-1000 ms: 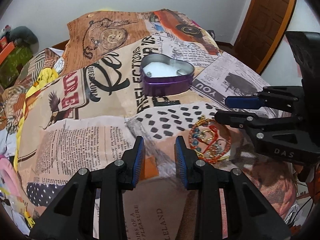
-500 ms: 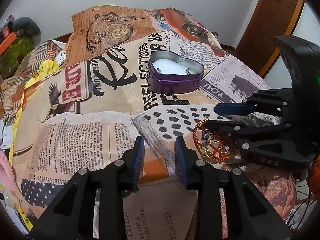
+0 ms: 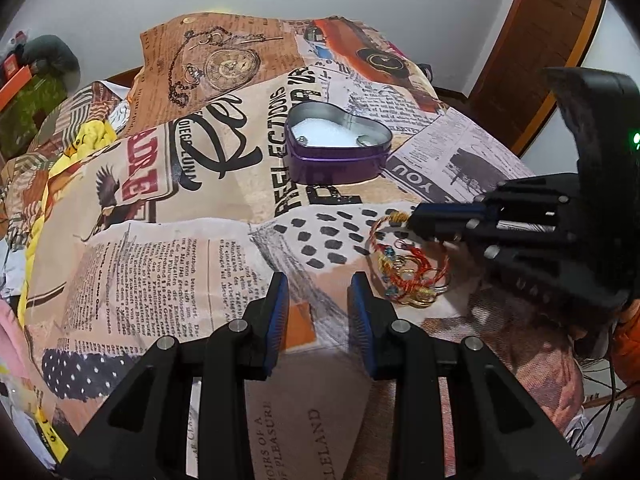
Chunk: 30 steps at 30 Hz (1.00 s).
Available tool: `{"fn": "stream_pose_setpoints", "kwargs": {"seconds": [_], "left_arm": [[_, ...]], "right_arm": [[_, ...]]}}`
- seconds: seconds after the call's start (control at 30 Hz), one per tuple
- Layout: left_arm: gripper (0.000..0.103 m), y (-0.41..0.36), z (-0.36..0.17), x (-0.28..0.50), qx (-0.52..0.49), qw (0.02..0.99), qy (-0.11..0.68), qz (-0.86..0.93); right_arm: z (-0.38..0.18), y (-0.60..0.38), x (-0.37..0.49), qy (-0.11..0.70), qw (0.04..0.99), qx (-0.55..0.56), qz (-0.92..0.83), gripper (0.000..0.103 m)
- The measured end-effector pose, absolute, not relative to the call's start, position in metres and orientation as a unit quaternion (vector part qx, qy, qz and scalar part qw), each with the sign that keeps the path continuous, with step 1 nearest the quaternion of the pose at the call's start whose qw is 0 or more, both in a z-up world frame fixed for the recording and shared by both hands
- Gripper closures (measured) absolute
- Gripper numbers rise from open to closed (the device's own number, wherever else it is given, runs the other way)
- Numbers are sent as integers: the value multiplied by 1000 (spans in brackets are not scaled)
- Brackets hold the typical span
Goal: Organize jewelry
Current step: 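Grasp the orange wire bracelet with the right tool while the left tool grasps the blue beaded bracelet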
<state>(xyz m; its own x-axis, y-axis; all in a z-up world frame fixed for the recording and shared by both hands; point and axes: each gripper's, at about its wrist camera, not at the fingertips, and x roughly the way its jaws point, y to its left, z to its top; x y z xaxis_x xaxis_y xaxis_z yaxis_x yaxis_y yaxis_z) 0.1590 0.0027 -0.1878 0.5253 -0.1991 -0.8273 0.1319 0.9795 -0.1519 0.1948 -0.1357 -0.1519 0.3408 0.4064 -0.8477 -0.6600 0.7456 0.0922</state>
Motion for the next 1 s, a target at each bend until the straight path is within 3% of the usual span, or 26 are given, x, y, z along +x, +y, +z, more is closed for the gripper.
{"fn": "stream_pose_setpoints", "kwargs": {"seconds": [0.67,0.77,0.97,1.0], "left_arm": [[72,-32,-195,173,-2,864,489,-117],[76,-36,-197,175,10,865,487,-120],[97,-41,-202,177,35,864,489,-112],[97,-39,-201,178,29,864,490,-113]], "right_arm": [[-131,-205,191,449,849,-56,271,98],[-131,-207,189,448,851,-54,270,98],[-129,-208,188,444,852,-47,271,98],[-128,-208,188,444,853,-46,271,98]]}}
